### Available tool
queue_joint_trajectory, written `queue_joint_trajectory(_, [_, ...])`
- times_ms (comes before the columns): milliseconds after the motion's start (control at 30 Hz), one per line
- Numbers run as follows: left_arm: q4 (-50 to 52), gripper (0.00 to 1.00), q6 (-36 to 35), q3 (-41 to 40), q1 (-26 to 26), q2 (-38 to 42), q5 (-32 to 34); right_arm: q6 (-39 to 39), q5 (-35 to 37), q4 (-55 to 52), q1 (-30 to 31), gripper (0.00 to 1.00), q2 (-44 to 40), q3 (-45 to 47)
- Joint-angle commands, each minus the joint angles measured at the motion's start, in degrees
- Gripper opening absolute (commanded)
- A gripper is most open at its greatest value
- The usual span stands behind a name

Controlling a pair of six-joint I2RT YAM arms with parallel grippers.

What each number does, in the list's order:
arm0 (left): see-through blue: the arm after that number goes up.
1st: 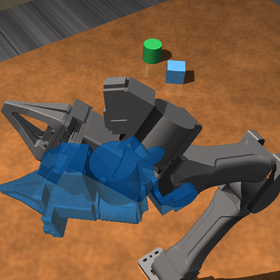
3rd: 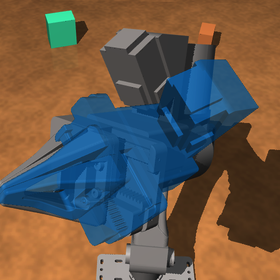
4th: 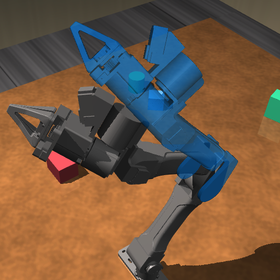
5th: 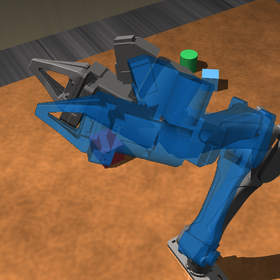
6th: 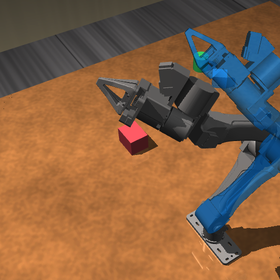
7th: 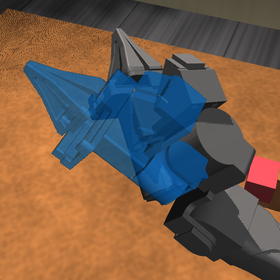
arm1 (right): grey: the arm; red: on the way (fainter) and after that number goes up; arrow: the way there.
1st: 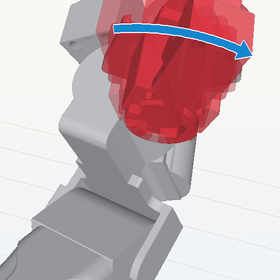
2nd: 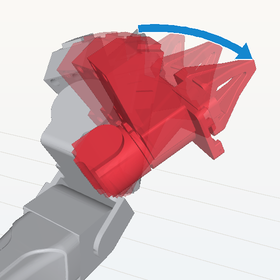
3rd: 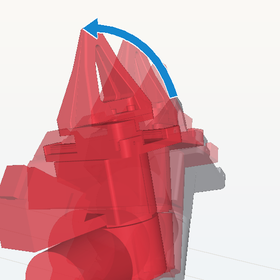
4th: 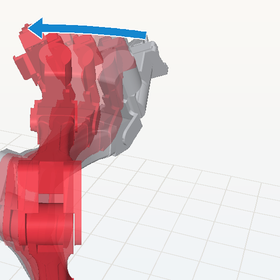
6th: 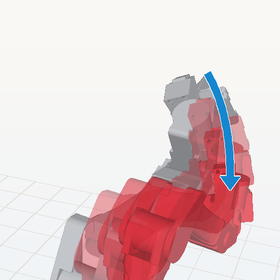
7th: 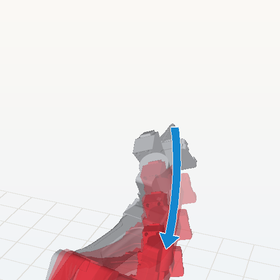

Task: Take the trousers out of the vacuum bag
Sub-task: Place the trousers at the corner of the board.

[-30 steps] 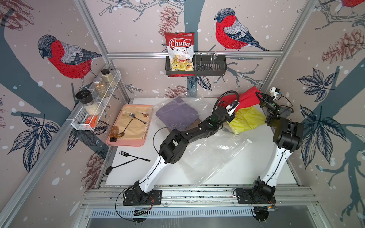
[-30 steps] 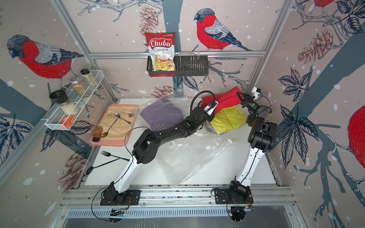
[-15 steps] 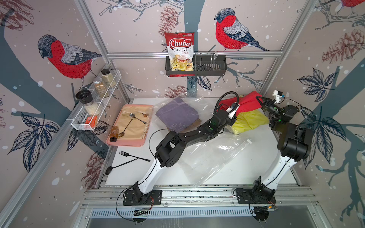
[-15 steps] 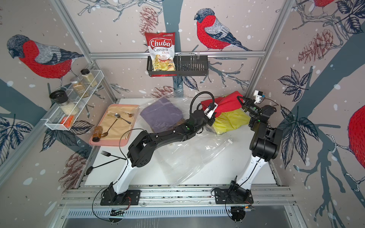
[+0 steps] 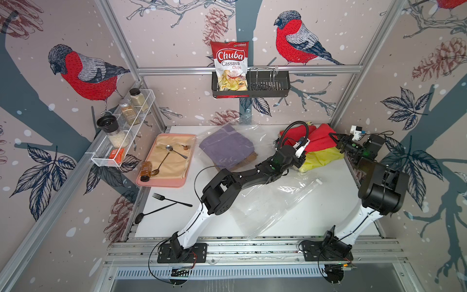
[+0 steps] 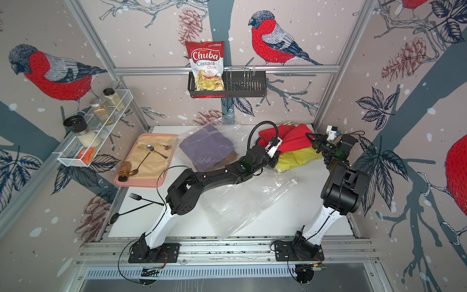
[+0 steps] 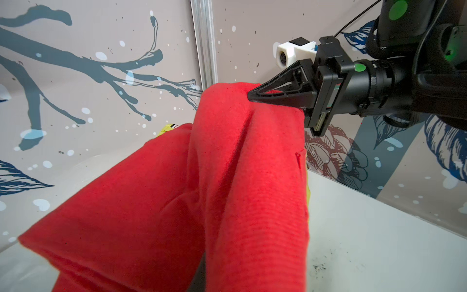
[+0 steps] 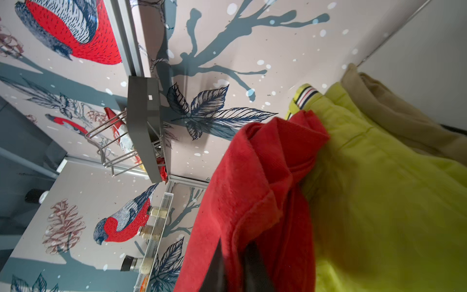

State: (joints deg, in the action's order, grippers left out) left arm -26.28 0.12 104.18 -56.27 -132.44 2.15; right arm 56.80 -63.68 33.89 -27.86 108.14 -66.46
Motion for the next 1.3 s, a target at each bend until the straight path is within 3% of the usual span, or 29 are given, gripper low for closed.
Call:
queue_joint_trajectory(0, [-4.0,0.08,4.9,-0.7,-0.4,0.4,-4.1,-5.7,13.2,-7.7,-1.5,0.21,-0.3,-2.8])
queue_joint_trajectory(133, [-4.3,0.34,7.4,-2.7,-0.5,1.1,-6.2,-10.4,15.4,-15.6,-1.4,0.43,0.0,-7.9])
queue_joint_trajectory(233, [-4.3,0.68,9.0,-4.1,-0.5,2.3,-8.4,-11.3,17.0,-17.5,-1.3,0.49,-0.9,-8.6])
queue_joint_trajectory(400, [-3.4,0.97,10.7,-5.8,-0.9,3.0,-9.8,-13.6,19.5,-20.4,0.6,0.58,-4.5,-6.5])
queue_joint_trajectory(500, [-3.1,0.97,11.6,-8.5,-0.9,4.4,-10.2,-15.1,21.6,-21.0,1.8,0.69,-7.9,-2.6])
queue_joint_trajectory(633, [-2.8,0.98,11.3,-14.0,-0.9,8.4,-9.2,-16.7,22.9,-21.2,1.4,0.76,-12.6,3.2])
queue_joint_trajectory(900, [-0.8,0.97,14.1,-20.1,1.1,13.2,-11.7,-19.2,25.5,-26.9,1.4,0.77,-22.1,11.7])
queue_joint_trajectory(1033, [-2.4,0.97,19.1,-22.7,4.8,15.7,-14.3,-18.7,25.2,-26.2,1.6,0.77,-26.8,18.2])
queue_joint_trajectory(1267, [-3.2,0.98,24.8,-19.8,11.7,15.8,-20.1,-18.8,22.3,-27.1,2.1,0.76,-31.0,24.4])
